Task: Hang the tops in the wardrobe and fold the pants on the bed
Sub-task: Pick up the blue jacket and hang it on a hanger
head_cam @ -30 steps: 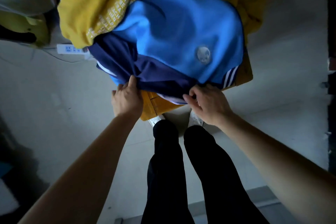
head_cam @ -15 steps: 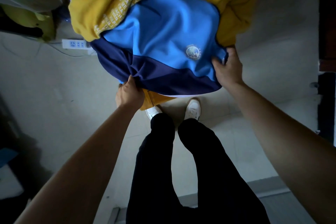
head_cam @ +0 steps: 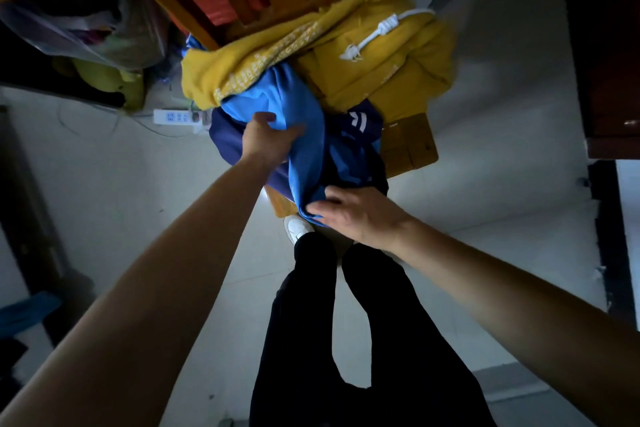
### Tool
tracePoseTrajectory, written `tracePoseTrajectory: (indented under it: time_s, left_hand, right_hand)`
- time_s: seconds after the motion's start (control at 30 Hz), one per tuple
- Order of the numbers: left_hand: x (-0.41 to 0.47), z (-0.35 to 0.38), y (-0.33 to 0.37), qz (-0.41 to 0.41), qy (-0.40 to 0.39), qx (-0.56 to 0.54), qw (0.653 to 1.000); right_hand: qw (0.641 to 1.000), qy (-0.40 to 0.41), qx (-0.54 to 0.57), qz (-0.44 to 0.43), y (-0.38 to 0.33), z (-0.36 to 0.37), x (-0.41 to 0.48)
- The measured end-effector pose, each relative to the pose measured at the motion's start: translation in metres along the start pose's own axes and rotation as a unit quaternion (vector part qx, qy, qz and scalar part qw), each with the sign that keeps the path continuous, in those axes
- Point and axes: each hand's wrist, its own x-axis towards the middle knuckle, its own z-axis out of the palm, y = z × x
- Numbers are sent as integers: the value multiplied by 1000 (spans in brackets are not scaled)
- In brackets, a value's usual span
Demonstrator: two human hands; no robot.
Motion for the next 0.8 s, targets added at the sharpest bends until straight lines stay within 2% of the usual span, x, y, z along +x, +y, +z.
tracePoseTrajectory:
  time_s: [0.07,0.13,0.17,0.23,0.33,0.4,0.43,0.5,0.6,0.7,0.8]
  left_hand:
    - [-5,-8,10,27,44,-21,998]
    - [-14,-21,17,25,72,-82,994]
    - [-20,-30,19,20,84,-116,989]
    - [-33,-52,24,11,76,-165,983]
    - [-48,-84,29,25,50,-181,982]
    - [-58,-105,29,42,35,-115,992]
    - [-64,-114,29,49,16,-81,995]
    - [-78,-133,26,84,-33,10,996]
    - [-101,-154,25,151,-104,165,969]
    - [-126,-171,35,180,-101,151,967]
    - [-151,-197,55,179,-50,22,982]
  right_hand:
    - [996,-13,54,63,-4,-7,-2]
    - [961,-65,151,224,-1,-24,-3]
    - [930,-85,191,301,4,-34,-3]
    - [878,-66,257,398,13,-53,-1]
    - [751,50,434,495,14,-94,30]
    - [676,111,529,501,-1,-128,65]
    - [652,133,565,487,-12,-146,83]
    - [625,152,617,453,-32,-175,120]
    - [594,150,683,398,-76,-212,167]
    - [587,138,719,345,-125,-240,195]
    - [582,102,752,292,-168,-261,210]
